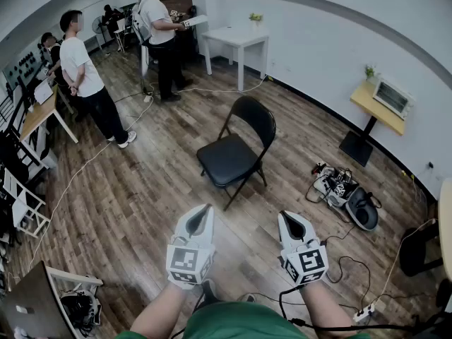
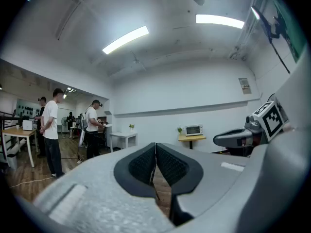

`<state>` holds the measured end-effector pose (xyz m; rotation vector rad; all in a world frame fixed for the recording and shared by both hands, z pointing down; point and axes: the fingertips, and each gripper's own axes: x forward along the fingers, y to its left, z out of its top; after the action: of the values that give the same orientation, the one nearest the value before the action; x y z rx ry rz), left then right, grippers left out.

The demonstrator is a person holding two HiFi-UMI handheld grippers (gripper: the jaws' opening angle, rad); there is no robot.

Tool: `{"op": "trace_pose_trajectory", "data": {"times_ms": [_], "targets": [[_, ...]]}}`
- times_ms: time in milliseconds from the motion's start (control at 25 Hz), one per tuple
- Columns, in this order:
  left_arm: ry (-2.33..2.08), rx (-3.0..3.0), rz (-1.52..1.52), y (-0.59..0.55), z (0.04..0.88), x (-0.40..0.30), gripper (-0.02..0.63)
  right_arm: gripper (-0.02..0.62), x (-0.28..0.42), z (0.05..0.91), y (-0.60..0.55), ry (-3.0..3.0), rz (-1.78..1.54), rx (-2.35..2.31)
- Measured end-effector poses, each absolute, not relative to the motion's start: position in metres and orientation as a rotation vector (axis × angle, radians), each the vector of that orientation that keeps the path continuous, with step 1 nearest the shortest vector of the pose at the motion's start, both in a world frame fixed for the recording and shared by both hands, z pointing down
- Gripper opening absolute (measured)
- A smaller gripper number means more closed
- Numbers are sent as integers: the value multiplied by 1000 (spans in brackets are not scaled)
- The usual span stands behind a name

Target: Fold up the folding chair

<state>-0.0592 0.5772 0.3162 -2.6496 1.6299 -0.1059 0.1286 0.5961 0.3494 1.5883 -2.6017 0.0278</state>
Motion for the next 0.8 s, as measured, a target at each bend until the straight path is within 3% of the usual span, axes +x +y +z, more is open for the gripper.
{"op": "trace_pose_trajectory", "data": {"times_ms": [440, 800], "targets": [[1595, -2692, -110, 553, 323, -99, 12, 4, 103, 350, 575, -2567, 89, 1689], [1551, -2751, -37, 491, 329, -175, 12, 5, 51, 343, 535, -2430, 41, 1805]]}}
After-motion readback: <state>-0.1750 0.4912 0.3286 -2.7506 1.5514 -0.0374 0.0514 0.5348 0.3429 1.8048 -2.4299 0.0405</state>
